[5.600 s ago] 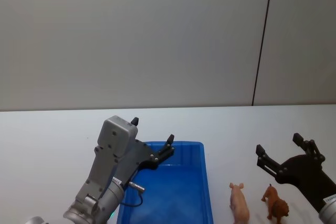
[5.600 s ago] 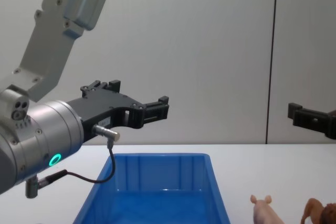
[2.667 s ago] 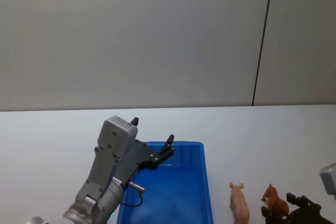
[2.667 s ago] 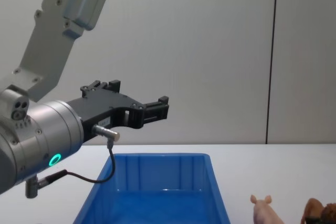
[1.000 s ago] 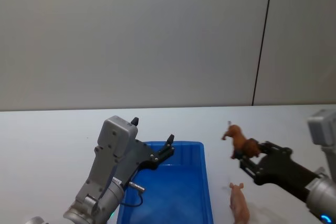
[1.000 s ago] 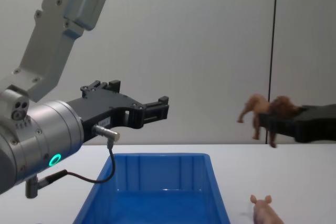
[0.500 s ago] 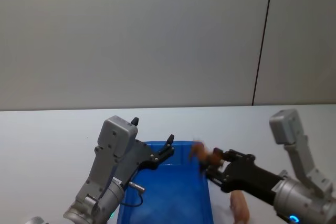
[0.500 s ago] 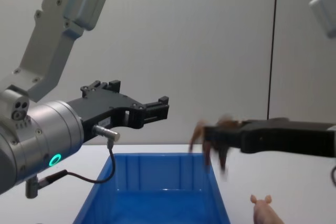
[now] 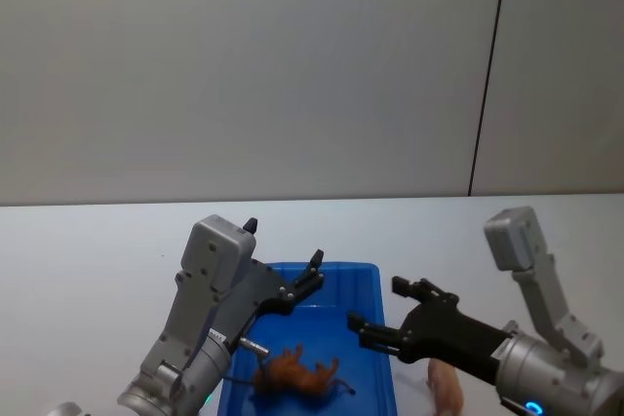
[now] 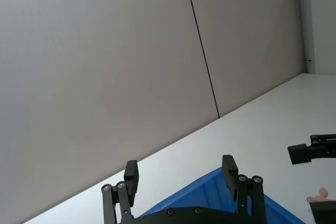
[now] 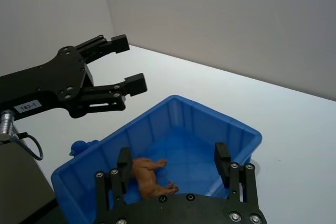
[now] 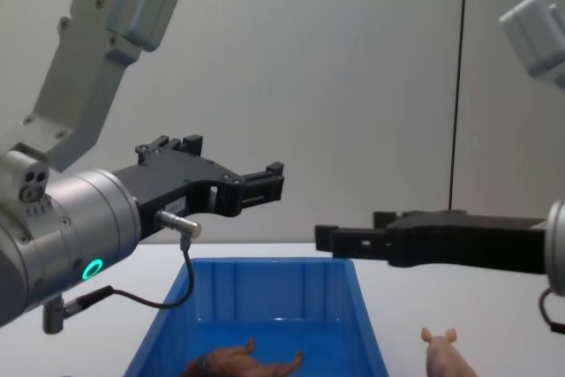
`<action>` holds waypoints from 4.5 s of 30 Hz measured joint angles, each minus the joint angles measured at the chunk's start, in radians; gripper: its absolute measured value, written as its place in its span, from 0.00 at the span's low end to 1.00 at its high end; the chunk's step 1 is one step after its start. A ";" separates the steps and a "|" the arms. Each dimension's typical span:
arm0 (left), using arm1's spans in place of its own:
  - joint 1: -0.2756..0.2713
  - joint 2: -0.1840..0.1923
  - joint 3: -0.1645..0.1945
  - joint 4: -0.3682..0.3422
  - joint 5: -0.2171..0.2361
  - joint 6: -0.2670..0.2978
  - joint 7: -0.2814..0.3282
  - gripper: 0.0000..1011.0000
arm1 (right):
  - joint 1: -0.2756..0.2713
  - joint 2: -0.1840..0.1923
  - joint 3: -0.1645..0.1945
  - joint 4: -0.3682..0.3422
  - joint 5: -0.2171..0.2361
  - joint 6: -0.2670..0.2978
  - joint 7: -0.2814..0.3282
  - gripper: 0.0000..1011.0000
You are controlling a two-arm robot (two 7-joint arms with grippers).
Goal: Pick up the two dolls from the table and place them into the box.
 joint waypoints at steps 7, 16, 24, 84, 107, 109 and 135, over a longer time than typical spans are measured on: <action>0.000 0.000 0.000 0.000 0.000 0.000 0.000 0.99 | -0.014 0.032 0.024 -0.006 0.024 -0.006 -0.016 0.99; 0.000 0.000 0.000 0.000 0.000 0.000 0.000 0.99 | -0.066 0.087 0.051 -0.042 0.039 -0.009 -0.050 0.99; 0.000 0.000 0.000 0.000 0.000 0.000 0.000 0.99 | -0.116 0.122 0.060 -0.069 0.042 0.002 -0.088 0.99; 0.000 0.000 0.000 0.000 0.000 0.000 0.000 0.99 | -0.125 0.080 0.023 -0.025 -0.020 -0.033 -0.253 0.38; 0.000 0.000 0.000 0.000 0.000 0.000 0.000 0.99 | 0.024 -0.006 -0.005 -0.012 0.005 0.056 -0.105 0.39; 0.000 0.000 0.000 0.000 0.000 0.000 0.000 0.99 | 0.035 -0.016 -0.010 0.002 0.004 0.066 -0.096 0.41; 0.000 0.000 0.000 0.000 0.000 0.000 0.000 0.99 | 0.080 -0.018 -0.008 0.081 -0.001 0.066 -0.047 0.99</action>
